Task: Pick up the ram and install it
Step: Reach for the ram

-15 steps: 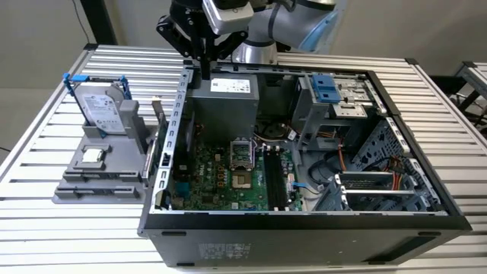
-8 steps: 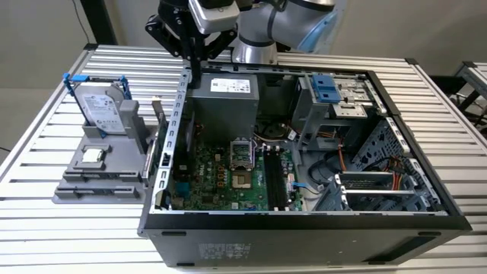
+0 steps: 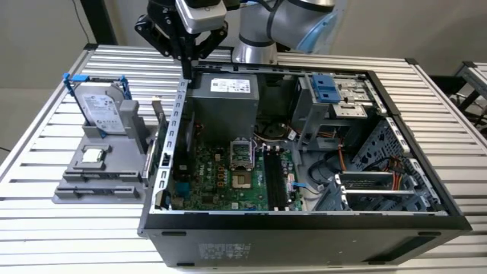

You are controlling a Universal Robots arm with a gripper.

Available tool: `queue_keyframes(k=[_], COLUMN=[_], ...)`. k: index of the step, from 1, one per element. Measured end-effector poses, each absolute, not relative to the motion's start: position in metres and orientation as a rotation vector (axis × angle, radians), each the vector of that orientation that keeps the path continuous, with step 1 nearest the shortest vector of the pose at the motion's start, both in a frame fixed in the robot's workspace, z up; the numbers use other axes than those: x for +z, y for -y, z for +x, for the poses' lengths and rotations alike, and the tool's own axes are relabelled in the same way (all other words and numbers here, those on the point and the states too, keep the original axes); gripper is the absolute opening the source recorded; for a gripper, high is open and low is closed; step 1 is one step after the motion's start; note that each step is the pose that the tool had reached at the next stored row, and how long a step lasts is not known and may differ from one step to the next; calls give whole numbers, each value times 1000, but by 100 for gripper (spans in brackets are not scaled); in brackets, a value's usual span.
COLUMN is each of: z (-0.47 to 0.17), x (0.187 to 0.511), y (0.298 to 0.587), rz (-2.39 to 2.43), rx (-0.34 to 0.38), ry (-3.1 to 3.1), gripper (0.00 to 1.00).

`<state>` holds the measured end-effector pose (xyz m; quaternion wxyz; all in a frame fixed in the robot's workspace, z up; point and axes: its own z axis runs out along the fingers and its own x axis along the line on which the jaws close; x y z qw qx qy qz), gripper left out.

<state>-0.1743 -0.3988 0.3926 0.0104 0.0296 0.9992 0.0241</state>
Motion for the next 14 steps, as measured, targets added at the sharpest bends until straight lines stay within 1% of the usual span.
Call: queue_keyframes(k=[14], z=[-206], x=[393], y=[399], rz=[66], rx=[76], ry=[-3120], gripper=[0])
